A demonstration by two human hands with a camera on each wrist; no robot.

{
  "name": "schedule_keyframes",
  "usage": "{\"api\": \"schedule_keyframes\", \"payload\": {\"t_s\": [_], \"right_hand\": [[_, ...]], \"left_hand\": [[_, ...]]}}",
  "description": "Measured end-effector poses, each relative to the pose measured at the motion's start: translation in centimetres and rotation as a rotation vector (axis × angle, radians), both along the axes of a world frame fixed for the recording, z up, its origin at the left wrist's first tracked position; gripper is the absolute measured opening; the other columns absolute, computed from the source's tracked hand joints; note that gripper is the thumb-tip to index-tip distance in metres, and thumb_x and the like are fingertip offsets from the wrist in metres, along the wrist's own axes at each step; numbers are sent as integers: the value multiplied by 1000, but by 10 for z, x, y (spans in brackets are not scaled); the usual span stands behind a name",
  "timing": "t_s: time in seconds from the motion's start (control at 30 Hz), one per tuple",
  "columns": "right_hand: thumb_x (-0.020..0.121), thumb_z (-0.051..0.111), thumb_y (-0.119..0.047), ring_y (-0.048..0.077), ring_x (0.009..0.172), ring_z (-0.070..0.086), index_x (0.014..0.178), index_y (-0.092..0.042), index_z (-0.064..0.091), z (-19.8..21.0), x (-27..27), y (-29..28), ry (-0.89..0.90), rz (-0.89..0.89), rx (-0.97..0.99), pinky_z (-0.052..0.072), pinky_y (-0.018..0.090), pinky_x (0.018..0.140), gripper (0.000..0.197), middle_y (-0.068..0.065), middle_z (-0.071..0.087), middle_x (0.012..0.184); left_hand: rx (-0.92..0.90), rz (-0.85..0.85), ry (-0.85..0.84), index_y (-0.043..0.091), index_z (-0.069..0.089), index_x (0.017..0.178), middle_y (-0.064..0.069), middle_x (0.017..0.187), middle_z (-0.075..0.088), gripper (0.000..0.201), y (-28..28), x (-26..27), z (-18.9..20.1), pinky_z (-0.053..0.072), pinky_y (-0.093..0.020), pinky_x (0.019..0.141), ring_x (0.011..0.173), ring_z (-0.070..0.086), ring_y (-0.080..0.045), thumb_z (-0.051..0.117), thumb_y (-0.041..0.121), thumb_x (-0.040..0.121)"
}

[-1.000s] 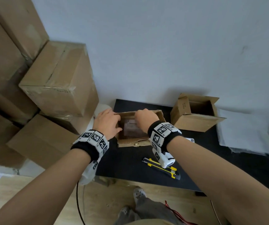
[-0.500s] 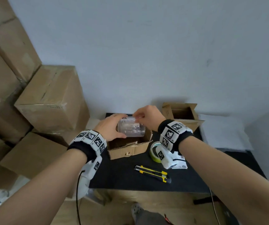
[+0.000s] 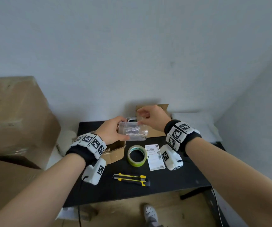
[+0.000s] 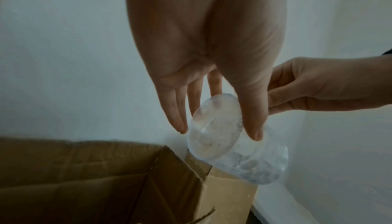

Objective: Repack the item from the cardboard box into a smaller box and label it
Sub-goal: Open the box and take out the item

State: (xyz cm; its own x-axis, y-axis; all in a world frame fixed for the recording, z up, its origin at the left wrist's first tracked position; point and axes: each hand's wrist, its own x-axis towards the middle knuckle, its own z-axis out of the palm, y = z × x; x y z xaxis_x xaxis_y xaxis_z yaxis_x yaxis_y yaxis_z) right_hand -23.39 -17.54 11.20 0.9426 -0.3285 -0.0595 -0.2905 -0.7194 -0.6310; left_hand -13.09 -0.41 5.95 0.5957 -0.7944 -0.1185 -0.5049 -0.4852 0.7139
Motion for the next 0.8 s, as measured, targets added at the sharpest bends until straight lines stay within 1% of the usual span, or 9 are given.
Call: {"api": "schedule_keyframes", "payload": {"t_s": [0.1, 0.23, 0.4, 0.53, 0.6, 0.67, 0.7, 0.73, 0.8], "right_hand": [[72, 80, -20, 16, 110, 58, 130, -14, 51, -9, -8, -30, 51, -30, 55, 47, 29, 97, 65, 2, 60, 124], [68, 83, -19, 19, 114, 57, 131, -13, 49, -24, -13, -67, 122, -30, 149, 47, 40, 100, 72, 3, 57, 129], [67, 82, -10, 18, 113, 57, 130, -14, 50, -32, -8, -114, 68, -19, 237, 47, 42, 99, 71, 3, 58, 127], [67, 80, -2, 20, 107, 61, 127, -11, 51, -38, -2, -149, 36, -26, 309, 51, 41, 95, 67, 6, 60, 124], [67, 79, -1, 18, 105, 60, 127, -11, 51, -42, 2, -162, 52, -2, 287, 51, 38, 94, 67, 5, 59, 124], [67, 80, -7, 16, 110, 56, 127, -16, 50, -49, 6, -173, 86, 49, 187, 48, 36, 97, 68, 1, 59, 124], [67, 81, -10, 15, 112, 54, 127, -19, 50, -53, 8, -177, 98, 73, 142, 46, 35, 99, 68, -1, 58, 123], [67, 81, -12, 15, 114, 53, 127, -21, 50, -55, 9, -181, 103, 92, 117, 45, 36, 99, 68, -2, 58, 123], [67, 81, -14, 16, 114, 53, 128, -22, 50, -61, 12, -188, 102, 119, 86, 45, 36, 99, 68, -2, 57, 123]], "left_hand": [[-27, 49, 39, 21, 47, 125, 1, 120, 60, 65, -22, -4, -4, 52, -39, 91, 101, 61, -15, 81, 28, 70], [-121, 154, 176, 14, 47, 125, -2, 123, 56, 62, -56, -8, -7, 51, -33, 92, 102, 61, -14, 79, 18, 73], [-134, 217, 233, 12, 44, 129, -2, 125, 54, 62, -103, -6, -9, 47, -26, 89, 102, 59, -13, 76, 14, 76], [-117, 258, 227, 10, 44, 131, -5, 131, 53, 65, -136, -2, -12, 41, -29, 100, 121, 51, -18, 77, 14, 75], [-95, 263, 230, 8, 45, 130, -5, 130, 53, 65, -149, 1, -14, 37, -19, 95, 122, 48, -15, 77, 12, 75], [-74, 256, 237, 7, 45, 129, 0, 123, 54, 62, -158, 2, -17, 37, -7, 82, 113, 48, -8, 76, 9, 76], [-66, 253, 238, 7, 45, 129, 2, 120, 53, 61, -161, 3, -18, 37, -5, 80, 110, 47, -6, 76, 8, 76], [-61, 257, 242, 8, 45, 129, 3, 120, 53, 62, -164, 4, -20, 39, -9, 85, 111, 47, -7, 76, 9, 75], [-69, 282, 276, 9, 46, 128, -1, 123, 55, 64, -169, 8, -27, 43, -29, 100, 118, 51, -14, 78, 9, 73]]}}
